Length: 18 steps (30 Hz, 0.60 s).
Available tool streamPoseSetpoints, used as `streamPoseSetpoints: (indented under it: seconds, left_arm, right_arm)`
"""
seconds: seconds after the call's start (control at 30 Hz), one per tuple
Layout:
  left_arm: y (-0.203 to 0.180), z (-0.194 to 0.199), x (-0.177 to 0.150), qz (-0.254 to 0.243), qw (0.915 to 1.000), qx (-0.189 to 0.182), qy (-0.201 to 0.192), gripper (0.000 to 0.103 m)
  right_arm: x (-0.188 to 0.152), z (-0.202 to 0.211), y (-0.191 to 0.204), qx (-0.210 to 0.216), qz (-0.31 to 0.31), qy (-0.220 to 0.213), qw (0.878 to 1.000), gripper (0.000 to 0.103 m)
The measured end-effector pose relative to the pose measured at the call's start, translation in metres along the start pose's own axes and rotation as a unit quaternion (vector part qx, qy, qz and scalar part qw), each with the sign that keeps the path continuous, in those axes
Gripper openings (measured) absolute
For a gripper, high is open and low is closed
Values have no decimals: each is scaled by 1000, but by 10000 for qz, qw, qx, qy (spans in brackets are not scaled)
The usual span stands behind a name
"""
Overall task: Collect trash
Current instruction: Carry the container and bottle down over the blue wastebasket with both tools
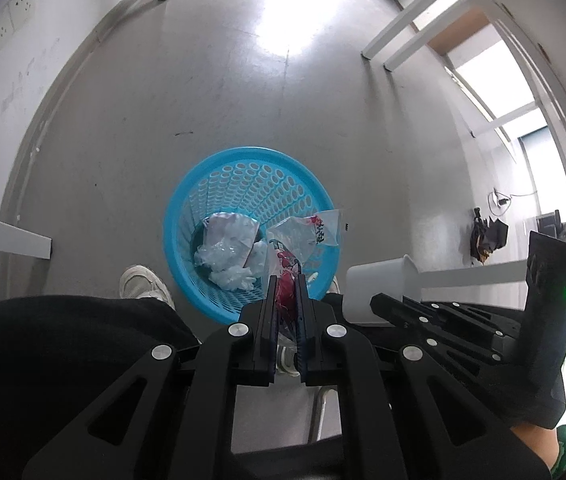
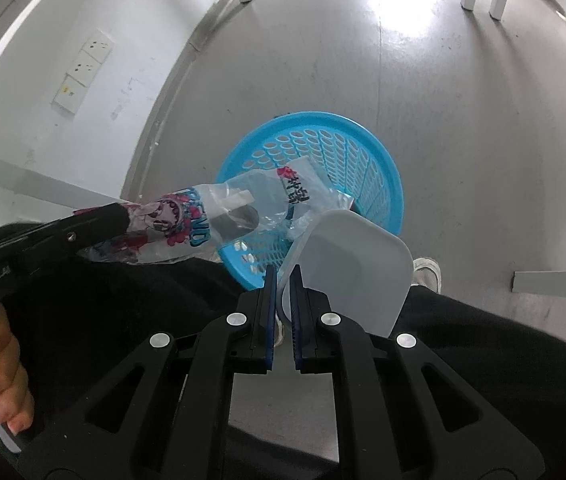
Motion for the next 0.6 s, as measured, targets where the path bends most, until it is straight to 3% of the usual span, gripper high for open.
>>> streamPoseSetpoints:
  seconds: [0.2,0.33,0.5,0.6]
  left_arm:
    - [5,-20,13,231,9995,145,166,7]
    - [0,-39,21,128,9991,339,231,7]
    - [8,-66,36,283,9961,731,397,7]
    - [11,-71,41,398,9955,735,449,7]
  right_arm:
    - [17,-27,-20,74,-267,226,9994,6]
    - [26,-44,-28,143,-344,355,9987,6]
    - [34,-61,-42,178,-631,489,9966,6]
    - [35,-68,-45,224,-663,545,9961,6]
Point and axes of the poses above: each gripper's, at about its wrist camera, not at the fingertips, and z roughly against the way its jaws point, y to its left, x to its top, the point moved 4 cm from there along -z, roughly the way its jaws point, and after that the axes turned 11 degrees about z, right-handed, at the moved point
